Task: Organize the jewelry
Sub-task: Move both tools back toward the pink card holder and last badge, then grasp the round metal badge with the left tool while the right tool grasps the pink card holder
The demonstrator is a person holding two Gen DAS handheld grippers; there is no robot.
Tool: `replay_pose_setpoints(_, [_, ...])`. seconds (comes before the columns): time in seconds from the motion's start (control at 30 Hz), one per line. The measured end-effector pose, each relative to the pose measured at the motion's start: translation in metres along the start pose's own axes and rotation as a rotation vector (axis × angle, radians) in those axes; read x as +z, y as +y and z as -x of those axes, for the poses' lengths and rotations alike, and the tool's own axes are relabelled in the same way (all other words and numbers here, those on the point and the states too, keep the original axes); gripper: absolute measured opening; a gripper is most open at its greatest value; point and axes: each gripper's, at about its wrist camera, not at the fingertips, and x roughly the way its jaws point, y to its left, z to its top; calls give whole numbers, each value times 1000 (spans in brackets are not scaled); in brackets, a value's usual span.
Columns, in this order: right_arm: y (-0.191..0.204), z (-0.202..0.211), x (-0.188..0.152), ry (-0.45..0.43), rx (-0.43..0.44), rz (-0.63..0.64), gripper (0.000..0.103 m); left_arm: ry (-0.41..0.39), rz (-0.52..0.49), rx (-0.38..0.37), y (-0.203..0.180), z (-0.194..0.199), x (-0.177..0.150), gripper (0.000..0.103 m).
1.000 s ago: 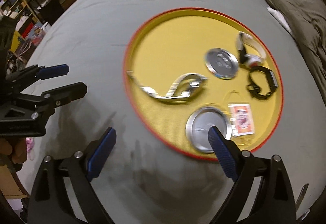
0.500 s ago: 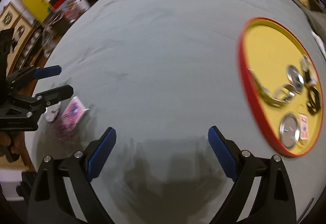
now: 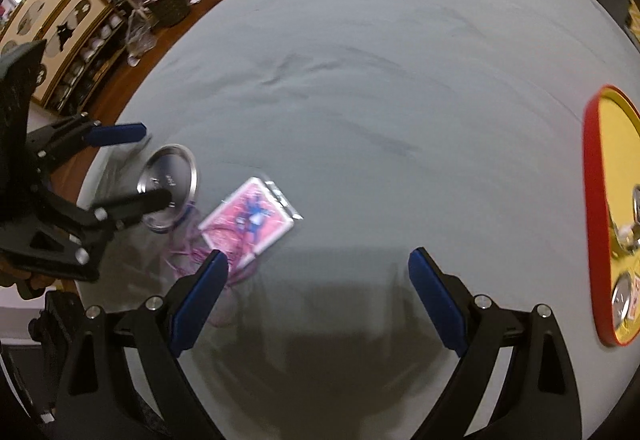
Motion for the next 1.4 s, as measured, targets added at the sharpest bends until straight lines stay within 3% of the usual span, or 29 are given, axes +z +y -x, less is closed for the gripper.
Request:
replay_pose_setpoints(0.3, [24,-15,-2,50,3,72,87,14,-46,-7,-2,-2,-20,84])
replay_pose_setpoints(0.47, [43,-23,-1,70,-3,117,88,19,-121,28,-10,-9,-25,84])
replay_pose_setpoints(0.73, [66,-37,2,55,-47,300,88,-10,-245,48,-22,-13,-32,90])
replay_pose_setpoints(1.2, [84,-36,-11,-36,21,666,88,-69,-537,-44,-27,-20,-29,96])
replay_pose_setpoints(1.4, [85,-37,-18,-15,64,718,89,-79,-656,-101,-27,-27,-25,98])
